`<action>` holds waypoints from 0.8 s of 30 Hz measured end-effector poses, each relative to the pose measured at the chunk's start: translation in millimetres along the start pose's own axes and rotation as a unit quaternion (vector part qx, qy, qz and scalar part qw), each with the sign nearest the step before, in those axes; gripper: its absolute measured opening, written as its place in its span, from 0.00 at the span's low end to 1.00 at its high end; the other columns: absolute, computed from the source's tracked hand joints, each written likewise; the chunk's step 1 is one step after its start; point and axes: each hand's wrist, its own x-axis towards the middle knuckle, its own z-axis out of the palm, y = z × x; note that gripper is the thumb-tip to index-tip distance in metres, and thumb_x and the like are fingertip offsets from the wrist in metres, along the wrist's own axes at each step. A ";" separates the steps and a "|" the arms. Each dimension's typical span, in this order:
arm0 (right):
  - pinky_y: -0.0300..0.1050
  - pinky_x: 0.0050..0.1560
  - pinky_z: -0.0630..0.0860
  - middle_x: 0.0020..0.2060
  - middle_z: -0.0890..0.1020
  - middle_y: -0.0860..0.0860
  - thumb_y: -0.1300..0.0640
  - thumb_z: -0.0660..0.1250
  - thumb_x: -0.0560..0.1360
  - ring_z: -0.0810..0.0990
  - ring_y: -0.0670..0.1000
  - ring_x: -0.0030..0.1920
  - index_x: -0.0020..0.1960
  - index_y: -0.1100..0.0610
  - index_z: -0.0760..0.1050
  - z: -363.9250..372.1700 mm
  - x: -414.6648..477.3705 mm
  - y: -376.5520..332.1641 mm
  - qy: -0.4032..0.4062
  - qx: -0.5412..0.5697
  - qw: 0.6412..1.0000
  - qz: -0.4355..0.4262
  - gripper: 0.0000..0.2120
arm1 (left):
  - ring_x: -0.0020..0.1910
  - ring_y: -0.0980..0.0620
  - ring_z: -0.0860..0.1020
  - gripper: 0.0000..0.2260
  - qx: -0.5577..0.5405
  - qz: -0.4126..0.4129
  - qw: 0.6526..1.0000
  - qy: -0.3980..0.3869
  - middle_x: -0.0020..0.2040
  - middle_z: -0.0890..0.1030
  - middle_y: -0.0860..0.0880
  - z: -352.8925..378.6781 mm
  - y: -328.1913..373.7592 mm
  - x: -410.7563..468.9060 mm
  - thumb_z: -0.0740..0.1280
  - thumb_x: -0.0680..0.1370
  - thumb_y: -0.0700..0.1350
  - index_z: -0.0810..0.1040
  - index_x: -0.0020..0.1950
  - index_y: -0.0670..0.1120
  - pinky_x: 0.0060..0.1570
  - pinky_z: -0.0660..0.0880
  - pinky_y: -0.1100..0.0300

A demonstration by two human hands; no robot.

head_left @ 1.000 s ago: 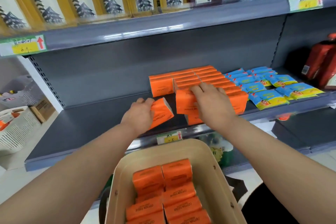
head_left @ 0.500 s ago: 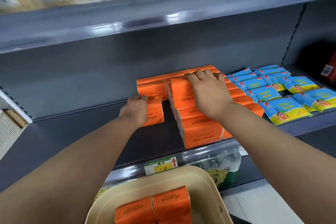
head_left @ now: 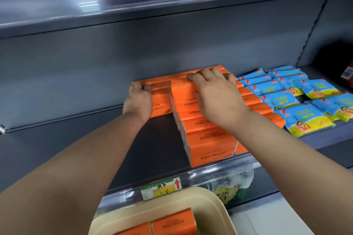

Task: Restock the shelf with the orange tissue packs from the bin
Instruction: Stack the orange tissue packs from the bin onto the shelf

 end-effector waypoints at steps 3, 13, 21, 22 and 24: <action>0.55 0.57 0.66 0.60 0.73 0.50 0.61 0.65 0.73 0.68 0.55 0.63 0.69 0.51 0.67 0.1 -0.1 7.3 -0.012 -0.010 1.000 0.014 0.25 | 0.61 0.42 0.66 0.18 -0.019 0.005 1.000 0.011 0.63 0.66 0.41 2.9 5.6 -4.0 0.65 0.75 0.34 0.68 0.65 0.39 0.50 0.77 0.47; 0.51 0.59 0.67 0.58 0.76 0.51 0.61 0.65 0.73 0.73 0.55 0.62 0.66 0.51 0.69 -0.3 38.4 -55.7 -0.009 0.070 0.997 -0.035 0.22 | 0.65 0.43 0.66 0.26 -0.039 -0.046 0.998 0.006 0.66 0.66 0.43 -47.5 -36.1 -35.1 0.62 0.72 0.29 0.66 0.69 0.42 0.52 0.72 0.50; 0.53 0.61 0.68 0.62 0.69 0.57 0.68 0.62 0.71 0.67 0.59 0.65 0.66 0.57 0.68 32.8 41.6 -88.3 -0.160 0.047 0.986 -0.026 0.24 | 0.64 0.44 0.67 0.27 -0.045 -0.044 0.998 -0.021 0.66 0.65 0.44 -57.6 -56.0 -57.5 0.60 0.72 0.27 0.66 0.69 0.44 0.51 0.71 0.55; 0.54 0.62 0.67 0.62 0.69 0.58 0.69 0.61 0.71 0.66 0.59 0.66 0.67 0.57 0.67 37.0 41.0 -89.9 -0.171 0.041 0.984 -0.021 0.25 | 0.64 0.45 0.67 0.27 -0.047 -0.039 0.998 -0.025 0.66 0.65 0.44 -56.7 -57.1 -58.2 0.60 0.72 0.27 0.65 0.70 0.44 0.51 0.71 0.55; 0.55 0.63 0.66 0.63 0.68 0.58 0.70 0.61 0.71 0.65 0.60 0.66 0.68 0.57 0.66 44.7 40.5 -94.7 -0.181 0.036 0.983 -0.016 0.26 | 0.64 0.45 0.67 0.27 -0.055 -0.035 0.997 -0.031 0.66 0.65 0.44 -54.3 -60.6 -57.9 0.61 0.72 0.28 0.65 0.70 0.43 0.53 0.74 0.54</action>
